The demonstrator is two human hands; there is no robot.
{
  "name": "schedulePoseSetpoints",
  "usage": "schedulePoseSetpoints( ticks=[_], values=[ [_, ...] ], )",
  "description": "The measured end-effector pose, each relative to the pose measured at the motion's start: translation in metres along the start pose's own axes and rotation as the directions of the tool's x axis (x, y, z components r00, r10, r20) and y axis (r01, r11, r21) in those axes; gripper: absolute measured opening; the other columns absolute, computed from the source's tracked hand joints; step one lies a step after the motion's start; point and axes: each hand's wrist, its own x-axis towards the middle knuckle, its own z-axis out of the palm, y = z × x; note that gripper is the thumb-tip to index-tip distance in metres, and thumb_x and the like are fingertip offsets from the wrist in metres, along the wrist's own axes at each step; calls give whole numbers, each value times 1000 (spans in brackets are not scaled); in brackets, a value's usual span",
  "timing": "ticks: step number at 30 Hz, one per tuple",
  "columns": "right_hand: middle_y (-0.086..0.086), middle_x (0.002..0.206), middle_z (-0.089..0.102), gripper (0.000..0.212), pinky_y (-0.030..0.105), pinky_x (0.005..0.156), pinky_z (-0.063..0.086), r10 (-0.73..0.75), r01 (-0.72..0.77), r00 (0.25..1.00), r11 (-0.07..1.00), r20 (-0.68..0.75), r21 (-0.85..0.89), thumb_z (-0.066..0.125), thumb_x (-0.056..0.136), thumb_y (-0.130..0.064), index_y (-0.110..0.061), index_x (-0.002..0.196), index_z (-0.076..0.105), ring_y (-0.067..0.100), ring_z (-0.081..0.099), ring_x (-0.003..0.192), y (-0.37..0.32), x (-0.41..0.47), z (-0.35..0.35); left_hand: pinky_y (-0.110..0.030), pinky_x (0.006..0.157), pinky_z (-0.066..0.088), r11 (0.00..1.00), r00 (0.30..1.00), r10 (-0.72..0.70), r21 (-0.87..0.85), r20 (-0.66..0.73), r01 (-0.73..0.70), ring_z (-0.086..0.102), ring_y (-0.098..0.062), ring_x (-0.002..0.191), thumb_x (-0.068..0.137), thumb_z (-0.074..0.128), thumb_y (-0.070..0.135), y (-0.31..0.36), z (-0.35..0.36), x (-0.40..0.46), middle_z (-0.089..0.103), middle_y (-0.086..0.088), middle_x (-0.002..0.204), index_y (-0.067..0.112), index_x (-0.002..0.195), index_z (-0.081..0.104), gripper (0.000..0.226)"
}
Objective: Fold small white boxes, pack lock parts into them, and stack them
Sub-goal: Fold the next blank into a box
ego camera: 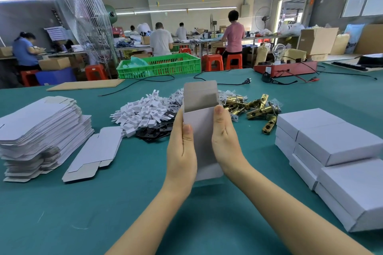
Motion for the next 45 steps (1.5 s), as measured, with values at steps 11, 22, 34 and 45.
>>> schedulePoseSetpoints(
  ticks=[11,22,34,45],
  values=[
    [-18,115,62,52,12,76,37,216,-218,976,968,32,124,25,89,-72,-42,116,57,-9,56,99,-5,7,-1,-13,87,48,965,995,-81,-245,51,91,60,1,114,100,35,46,4,2,-2,66,22,120,34,131,49,36],
    [4,109,69,58,39,90,54,244,-273,956,943,159,189,26,94,-67,-24,113,60,21,64,105,-15,-5,9,-31,66,58,833,911,-346,-373,226,409,72,-22,91,98,35,52,30,-19,24,74,-8,111,21,109,75,51],
    [-16,83,74,53,21,61,56,268,-322,934,916,235,237,24,93,-69,-53,76,71,1,70,75,-7,-1,5,-34,72,58,815,901,-402,-385,164,433,69,-23,86,97,38,32,29,-16,25,74,-11,107,22,116,67,36],
    [-14,72,72,50,12,46,47,225,-265,952,944,207,197,33,93,-65,-38,78,72,0,67,62,-11,-1,2,-32,68,59,812,939,-293,-471,182,345,70,-20,84,96,34,14,37,-17,25,74,-7,102,28,97,72,41]
  ],
)
